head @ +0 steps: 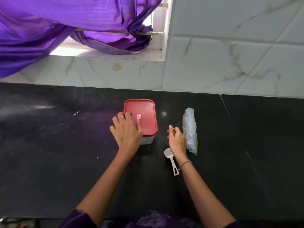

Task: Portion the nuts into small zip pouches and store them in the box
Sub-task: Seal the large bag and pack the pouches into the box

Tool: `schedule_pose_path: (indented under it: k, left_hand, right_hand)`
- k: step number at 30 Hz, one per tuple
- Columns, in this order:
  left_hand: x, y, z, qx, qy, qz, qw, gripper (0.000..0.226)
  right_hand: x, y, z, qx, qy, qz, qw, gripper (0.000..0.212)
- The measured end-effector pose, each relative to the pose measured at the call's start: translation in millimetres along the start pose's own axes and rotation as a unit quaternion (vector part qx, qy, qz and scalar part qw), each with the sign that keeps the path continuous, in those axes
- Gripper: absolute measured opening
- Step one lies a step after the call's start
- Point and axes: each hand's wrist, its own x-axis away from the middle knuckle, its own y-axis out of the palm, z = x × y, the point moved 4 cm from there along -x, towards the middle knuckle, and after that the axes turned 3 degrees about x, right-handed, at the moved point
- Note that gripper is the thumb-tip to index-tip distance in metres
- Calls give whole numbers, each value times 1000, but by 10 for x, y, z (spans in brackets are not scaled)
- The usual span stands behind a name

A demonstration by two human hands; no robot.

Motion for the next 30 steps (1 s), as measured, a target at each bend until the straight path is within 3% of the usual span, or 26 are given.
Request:
schedule_pose_path:
  k: [4,12,14,18,24,27,30]
  left_hand:
    - [138,-20,118,-17,20,3,1000,32]
    - [652,10,510,70,121,4,990,13]
    - [814,86,601,116,143,-32,982,8]
    - [1120,396,582,196,46,-180,963,3]
    - [1373,771,393,197,-148,-355,902,10]
    - [1392,813,443,239,-188,-382,873,17]
    - [1307,806,496,264,-200,-371,868,18]
  right_hand:
    - [93,-78,48,8,-11,-8,1000,35]
    - [210,-303,205,32,-12,-5,999,22]
    - [257,-345,291,42,-9,-12,999,20]
    - [360,-365,492,71,-1,-49,996,14]
    - [524,-302,745,121,27,-106,987,14]
    - [559,-260,730,138,12,-123,983,16]
    - [517,-235,660,127,5,-114,985,16]
